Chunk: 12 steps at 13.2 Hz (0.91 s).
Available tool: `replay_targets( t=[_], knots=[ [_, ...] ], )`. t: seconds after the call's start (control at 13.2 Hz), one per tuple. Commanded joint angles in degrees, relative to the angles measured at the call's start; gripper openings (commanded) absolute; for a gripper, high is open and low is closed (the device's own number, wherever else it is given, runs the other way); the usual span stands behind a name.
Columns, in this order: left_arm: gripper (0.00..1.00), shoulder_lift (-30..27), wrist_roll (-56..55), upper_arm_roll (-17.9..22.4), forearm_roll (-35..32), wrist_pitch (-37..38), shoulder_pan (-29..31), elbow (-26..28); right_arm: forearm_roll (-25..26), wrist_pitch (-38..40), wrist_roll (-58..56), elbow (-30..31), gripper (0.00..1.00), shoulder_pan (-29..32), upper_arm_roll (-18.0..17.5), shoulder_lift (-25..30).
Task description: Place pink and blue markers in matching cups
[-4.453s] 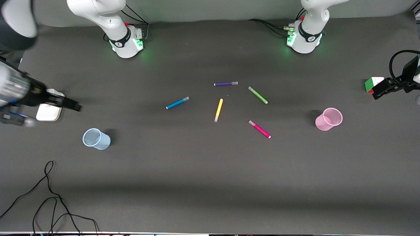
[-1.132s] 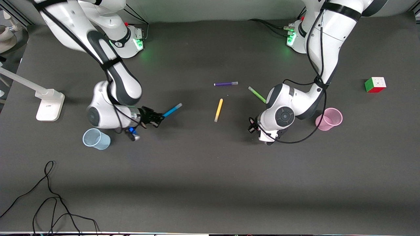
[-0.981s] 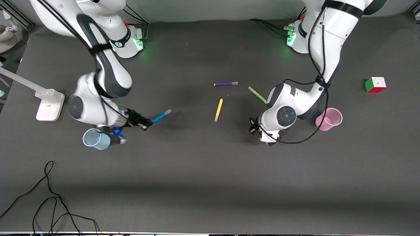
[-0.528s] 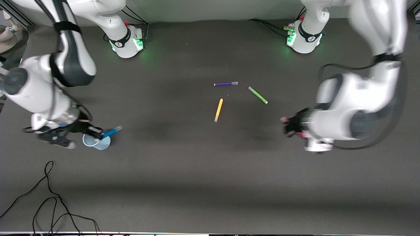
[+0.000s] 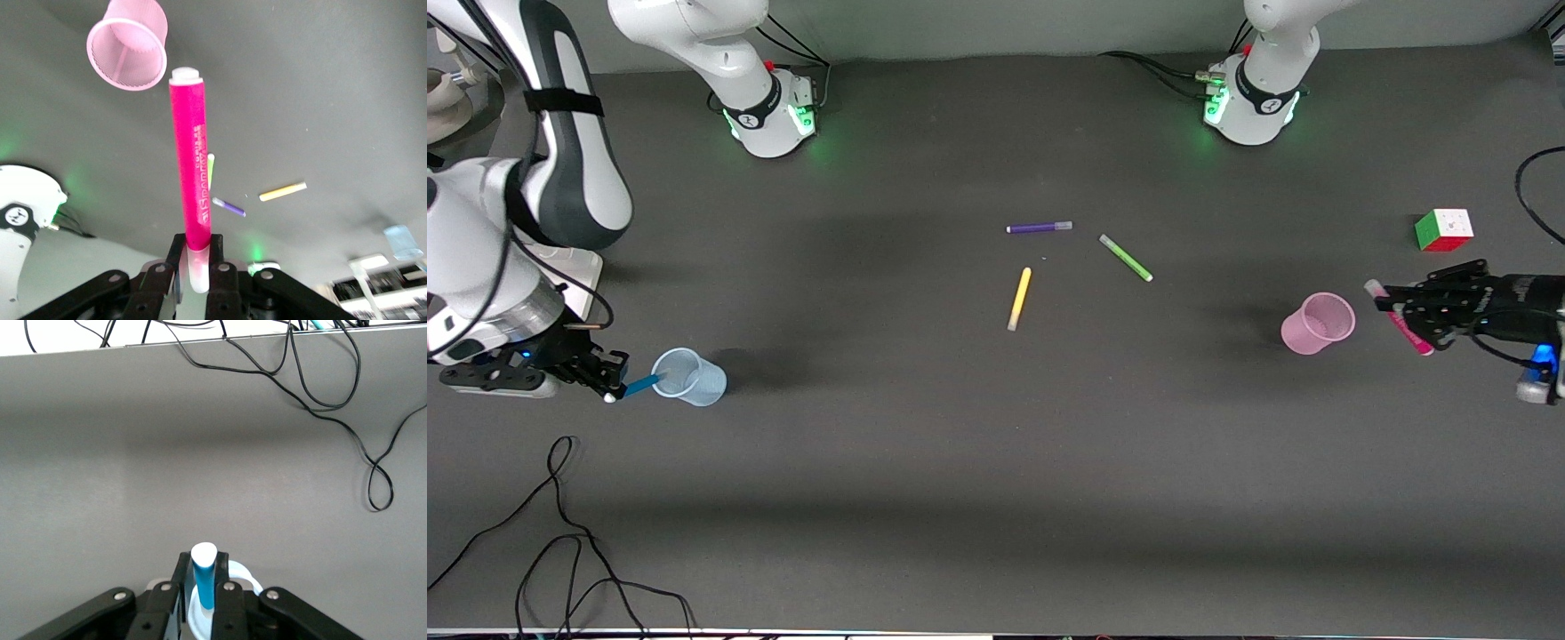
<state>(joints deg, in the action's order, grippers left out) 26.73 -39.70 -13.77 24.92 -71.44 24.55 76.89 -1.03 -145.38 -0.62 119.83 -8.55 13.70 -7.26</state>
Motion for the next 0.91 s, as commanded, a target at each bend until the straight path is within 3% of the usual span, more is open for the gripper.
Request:
replay_targets(
  t=[0.0,0.15,0.23,0.3,0.38,0.6,0.83],
  knots=[
    [0.0,-0.09,1.98,-0.82,6.7,0.08,4.78,6.57,1.29,-3.24,-1.32,4.0,0.0,-0.68,0.71,1.2],
    [0.0,-0.79,5.67,-0.64,7.16,-1.24,6.21,10.98,1.29,-3.5,-1.05,5.24,0.02,-0.68,1.5,0.85],
    [0.0,-1.75,7.6,-0.64,7.07,-3.25,7.17,14.04,1.29,-3.5,-0.97,5.24,0.23,-0.59,1.77,0.58],
    [0.0,-3.42,10.4,-0.64,7.07,-5.7,8.05,18.43,1.29,-3.42,-0.96,5.24,0.65,-0.59,2.03,0.41],
    [0.0,-5.09,12.87,-0.64,7.16,-8.25,8.14,22.21,1.29,-3.33,-0.79,5.24,0.99,-0.59,2.03,0.32],
    [0.0,-6.94,17.71,-0.64,7.25,-15.55,8.41,30.57,1.29,-2.19,-0.17,3.5,1.0,-0.59,2.03,0.23],
    [0.0,-7.13,21.76,-0.64,7.6,-19.16,9.28,35.16,0.41,9.46,2.62,-3.52,1.0,-0.59,1.42,-0.3]
  ],
)
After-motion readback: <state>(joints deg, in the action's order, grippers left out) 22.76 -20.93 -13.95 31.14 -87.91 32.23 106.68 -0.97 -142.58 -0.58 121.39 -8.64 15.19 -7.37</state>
